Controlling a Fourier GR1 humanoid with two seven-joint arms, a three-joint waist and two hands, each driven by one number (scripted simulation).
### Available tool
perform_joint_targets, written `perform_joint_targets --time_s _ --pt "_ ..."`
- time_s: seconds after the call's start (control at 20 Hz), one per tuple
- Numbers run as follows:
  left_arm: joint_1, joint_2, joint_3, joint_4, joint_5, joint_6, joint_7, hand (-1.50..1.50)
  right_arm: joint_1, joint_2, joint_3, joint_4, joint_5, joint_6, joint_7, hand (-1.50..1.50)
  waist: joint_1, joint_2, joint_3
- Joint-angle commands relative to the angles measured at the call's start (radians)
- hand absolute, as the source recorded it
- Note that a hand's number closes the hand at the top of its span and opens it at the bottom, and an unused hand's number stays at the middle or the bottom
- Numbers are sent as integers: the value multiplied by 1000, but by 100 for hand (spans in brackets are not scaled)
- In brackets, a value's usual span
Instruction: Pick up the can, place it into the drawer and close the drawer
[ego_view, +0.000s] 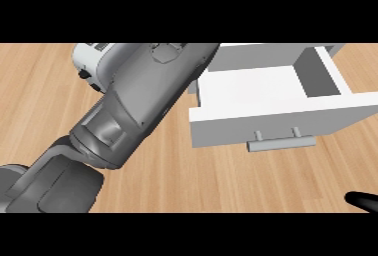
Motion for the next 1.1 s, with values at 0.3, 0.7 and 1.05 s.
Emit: perform_joint_targets --time_s 0.3,0.7,1.05 --pt "-19 0 -54 59 58 98 -58 -150 -21 -14 59 14 97 11 -53 -150 -17 7 1" --pt "-28 0 -14 61 135 83 -101 -150 -131 -135 98 132 259 59 -162 -150 3 19 0" --pt "-35 0 -14 63 184 104 -121 -150 -185 -163 258 188 539 21 -180 -150 23 12 -1"
